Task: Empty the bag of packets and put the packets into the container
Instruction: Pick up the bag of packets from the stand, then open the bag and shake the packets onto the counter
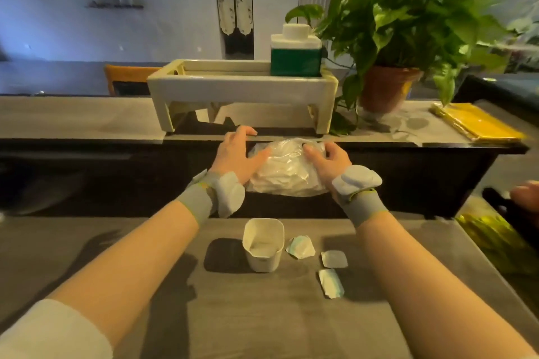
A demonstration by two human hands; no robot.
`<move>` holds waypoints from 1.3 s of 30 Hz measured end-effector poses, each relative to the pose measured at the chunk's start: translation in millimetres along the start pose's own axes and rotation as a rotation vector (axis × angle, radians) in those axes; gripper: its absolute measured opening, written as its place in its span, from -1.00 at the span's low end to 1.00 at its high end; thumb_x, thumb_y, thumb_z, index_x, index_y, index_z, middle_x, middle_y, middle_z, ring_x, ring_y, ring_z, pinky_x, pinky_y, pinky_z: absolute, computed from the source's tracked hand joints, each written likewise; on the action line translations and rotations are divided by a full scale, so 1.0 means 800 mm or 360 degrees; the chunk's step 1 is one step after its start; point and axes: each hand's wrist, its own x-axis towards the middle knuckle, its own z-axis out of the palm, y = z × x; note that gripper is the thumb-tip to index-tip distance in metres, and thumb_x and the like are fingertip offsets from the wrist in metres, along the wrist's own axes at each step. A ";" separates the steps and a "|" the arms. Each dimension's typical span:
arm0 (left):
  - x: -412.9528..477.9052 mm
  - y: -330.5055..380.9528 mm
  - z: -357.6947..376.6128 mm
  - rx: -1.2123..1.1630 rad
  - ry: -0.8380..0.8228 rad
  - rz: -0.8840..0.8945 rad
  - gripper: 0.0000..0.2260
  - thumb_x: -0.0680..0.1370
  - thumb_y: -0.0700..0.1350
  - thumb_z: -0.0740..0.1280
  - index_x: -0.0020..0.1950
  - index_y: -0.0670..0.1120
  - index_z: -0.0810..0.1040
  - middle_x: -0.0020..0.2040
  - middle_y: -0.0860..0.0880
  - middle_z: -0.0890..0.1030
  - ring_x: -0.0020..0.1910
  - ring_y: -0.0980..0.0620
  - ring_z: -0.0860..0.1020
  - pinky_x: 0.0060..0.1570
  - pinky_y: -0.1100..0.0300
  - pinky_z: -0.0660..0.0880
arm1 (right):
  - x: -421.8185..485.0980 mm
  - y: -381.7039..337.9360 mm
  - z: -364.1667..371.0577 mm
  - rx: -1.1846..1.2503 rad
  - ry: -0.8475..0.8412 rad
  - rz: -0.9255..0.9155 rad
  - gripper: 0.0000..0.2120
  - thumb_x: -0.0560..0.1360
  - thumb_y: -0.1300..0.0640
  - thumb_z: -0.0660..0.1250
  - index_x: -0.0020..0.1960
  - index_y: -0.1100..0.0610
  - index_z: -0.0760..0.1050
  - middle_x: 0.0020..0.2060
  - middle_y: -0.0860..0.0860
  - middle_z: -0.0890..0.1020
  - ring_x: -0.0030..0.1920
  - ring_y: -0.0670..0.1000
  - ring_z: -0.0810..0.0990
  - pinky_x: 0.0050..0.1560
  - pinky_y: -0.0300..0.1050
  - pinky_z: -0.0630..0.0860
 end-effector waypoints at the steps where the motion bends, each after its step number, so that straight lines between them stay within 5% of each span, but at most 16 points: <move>1: -0.012 -0.001 0.009 0.0114 -0.0030 0.0171 -0.57 0.51 0.06 0.29 0.35 0.06 0.30 0.38 -0.02 0.34 0.35 -0.03 0.34 0.27 0.03 0.41 | -0.006 0.011 -0.005 -0.0011 -0.0019 0.0056 -0.60 0.49 -0.02 0.30 0.08 0.33 0.45 -0.09 0.23 0.58 -0.07 0.19 0.57 -0.07 0.03 0.53; 4: -0.052 0.003 0.040 0.0249 -0.0422 0.0567 -0.45 0.48 0.14 0.29 0.43 0.16 0.19 0.49 0.09 0.19 0.47 0.07 0.16 0.47 0.02 0.16 | -0.021 0.037 -0.013 0.0060 -0.0062 0.0284 -0.61 0.49 -0.03 0.30 0.08 0.30 0.45 0.06 0.29 0.59 0.07 0.28 0.58 0.12 0.22 0.55; 7: -0.075 -0.008 0.070 0.0206 -0.0635 0.0483 -0.29 0.44 0.18 0.32 0.48 0.20 0.02 0.54 0.16 0.00 0.51 0.08 0.03 0.49 0.06 0.10 | -0.036 0.042 -0.019 0.0539 -0.0151 0.0627 -0.71 0.53 -0.07 0.23 0.02 0.16 0.44 -0.06 0.17 0.61 0.03 0.18 0.59 0.04 0.08 0.56; 10: -0.088 -0.005 0.091 -0.0523 -0.0561 0.0075 -0.42 0.52 0.08 0.26 0.48 0.04 0.11 0.45 -0.02 0.25 0.42 0.00 0.28 0.31 0.17 0.27 | -0.050 0.045 -0.027 0.0955 -0.0428 0.0832 -0.53 0.55 -0.23 0.05 -0.03 0.16 0.47 -0.13 0.18 0.61 -0.06 0.15 0.62 -0.06 -0.01 0.56; 14: -0.094 0.014 0.104 -0.1700 -0.0312 -0.0956 -0.41 0.54 0.25 0.03 0.45 -0.08 0.22 0.15 -0.13 0.52 0.09 -0.10 0.52 0.08 -0.03 0.44 | -0.054 0.045 -0.024 0.0749 -0.0486 0.0705 -0.39 0.56 -0.26 -0.06 0.15 0.21 0.47 0.03 0.22 0.63 0.08 0.16 0.62 0.07 -0.07 0.56; 18: -0.100 0.004 0.099 -0.2431 -0.0670 -0.0983 -0.27 0.43 0.42 0.02 0.43 -0.03 0.31 0.29 -0.19 0.51 0.21 -0.21 0.52 0.11 -0.12 0.48 | -0.054 0.034 -0.009 0.0126 -0.0374 0.0254 -0.55 0.59 -0.06 0.07 0.05 0.28 0.56 0.00 0.22 0.63 0.09 0.19 0.58 0.14 0.05 0.50; 21: -0.101 0.008 0.106 -0.2457 -0.0668 -0.0991 -0.29 0.42 0.43 0.02 0.37 -0.01 0.39 0.18 -0.16 0.61 0.14 -0.17 0.60 0.12 -0.10 0.50 | -0.055 0.034 -0.009 -0.0493 -0.0370 -0.0224 -0.71 0.55 0.00 0.21 0.04 0.20 0.55 -0.01 0.14 0.60 0.00 0.10 0.56 0.05 -0.02 0.49; 27: -0.093 0.004 0.107 -0.2428 -0.0670 -0.1002 -0.23 0.41 0.45 -0.02 0.43 -0.02 0.31 0.31 -0.17 0.50 0.20 -0.20 0.53 0.02 -0.14 0.53 | -0.054 0.036 -0.010 -0.1324 -0.0405 -0.0558 -0.70 0.54 -0.09 0.18 0.05 0.16 0.40 -0.12 0.05 0.45 -0.05 0.09 0.47 0.02 0.02 0.47; 30: -0.088 0.005 0.109 -0.2383 -0.0594 -0.1014 -0.26 0.44 0.43 -0.04 0.42 -0.04 0.31 0.26 -0.17 0.51 0.14 -0.19 0.53 -0.03 -0.12 0.52 | -0.052 0.042 -0.009 -0.1425 -0.0444 -0.0588 -0.73 0.59 -0.02 0.09 0.08 0.17 0.40 -0.04 0.12 0.56 0.00 0.14 0.53 0.04 0.06 0.52; 35: -0.086 -0.010 0.116 -0.2301 -0.0586 -0.1106 -0.25 0.41 0.42 0.07 0.37 -0.09 0.39 0.32 -0.20 0.49 0.28 -0.23 0.46 0.31 -0.19 0.36 | -0.040 0.046 -0.019 -0.1367 -0.0507 -0.0464 -0.76 0.60 0.08 0.05 0.11 0.15 0.42 -0.04 0.17 0.61 -0.04 0.20 0.59 0.01 0.12 0.56; 39: -0.093 -0.012 0.121 -0.2050 -0.0670 -0.1250 -0.38 0.49 0.34 0.03 0.19 -0.14 0.49 0.15 -0.18 0.55 0.10 -0.16 0.53 0.01 -0.06 0.54 | -0.021 0.051 -0.043 -0.0973 -0.0465 -0.0170 -0.72 0.58 0.10 0.11 0.05 0.19 0.54 -0.05 0.18 0.62 -0.02 0.21 0.59 0.01 0.04 0.53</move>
